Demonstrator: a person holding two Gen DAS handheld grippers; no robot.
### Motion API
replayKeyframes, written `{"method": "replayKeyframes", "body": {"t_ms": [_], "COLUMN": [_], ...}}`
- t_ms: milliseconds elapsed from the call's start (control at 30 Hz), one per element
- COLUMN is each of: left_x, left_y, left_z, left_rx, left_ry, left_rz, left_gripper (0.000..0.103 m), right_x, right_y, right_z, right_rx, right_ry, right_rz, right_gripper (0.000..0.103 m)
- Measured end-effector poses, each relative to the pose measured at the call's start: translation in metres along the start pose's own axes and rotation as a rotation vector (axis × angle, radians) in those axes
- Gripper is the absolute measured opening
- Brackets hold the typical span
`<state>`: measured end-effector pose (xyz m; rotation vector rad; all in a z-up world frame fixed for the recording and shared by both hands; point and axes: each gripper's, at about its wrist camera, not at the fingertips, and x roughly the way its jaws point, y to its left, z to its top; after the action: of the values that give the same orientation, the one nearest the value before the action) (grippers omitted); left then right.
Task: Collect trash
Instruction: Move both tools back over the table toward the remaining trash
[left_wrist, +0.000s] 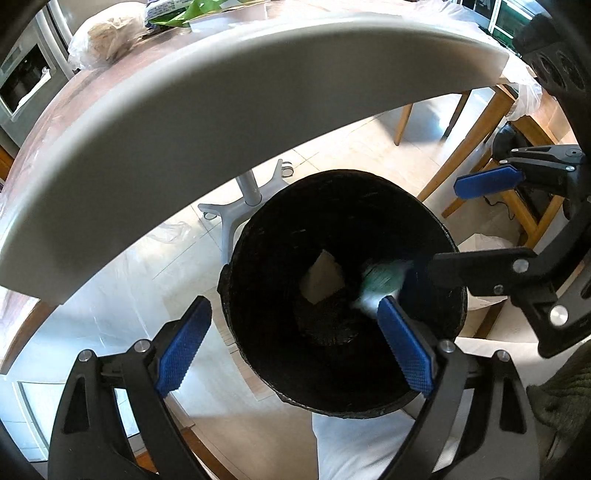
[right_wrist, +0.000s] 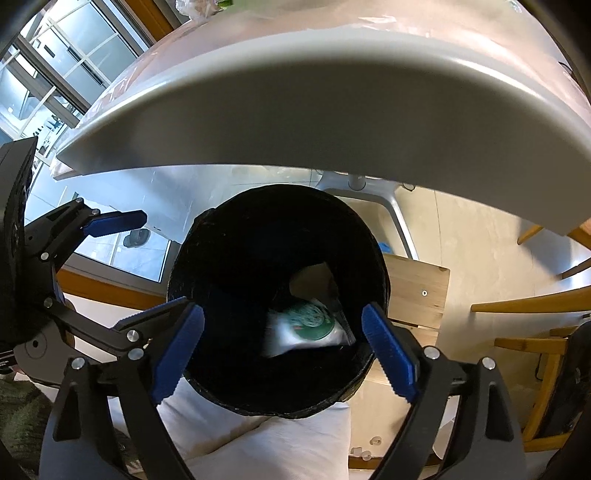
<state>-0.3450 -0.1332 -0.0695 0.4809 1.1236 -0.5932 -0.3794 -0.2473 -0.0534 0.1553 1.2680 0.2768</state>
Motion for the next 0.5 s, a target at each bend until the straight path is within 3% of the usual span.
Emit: {"method": "replayKeyframes", "body": {"t_ms": [267, 367, 467, 500], "left_x": [-0.022, -0.053, -0.094, -0.102], "left_y": [0.006, 0.006, 0.006, 0.006], "left_z": [-0.002, -0.002, 0.009, 0.013], "left_rx": [-0.006, 0.007, 0.021, 0.023], "left_ry": [-0.04, -0.102, -0.204, -0.229], "left_rz": [0.01, -0.003, -0.023, -0.019], "left_gripper": [0.092, 0.092, 0.093, 0.098], "right_x": [-0.042, -0.082, -0.118, -0.127], "right_y": [0.009, 0.013, 0.008, 0.006], "right_z": [-0.003, 0.003, 0.021, 0.031], "right_rx": [-0.066, -0.092, -0.088, -0.086], "right_ry": [-0.059, -0.141, -0.259, -0.297], "right_rz": [-0.007, -0.007, -0.033, -0.044], "right_gripper": [0.086, 0.086, 0.093, 0.094]}}
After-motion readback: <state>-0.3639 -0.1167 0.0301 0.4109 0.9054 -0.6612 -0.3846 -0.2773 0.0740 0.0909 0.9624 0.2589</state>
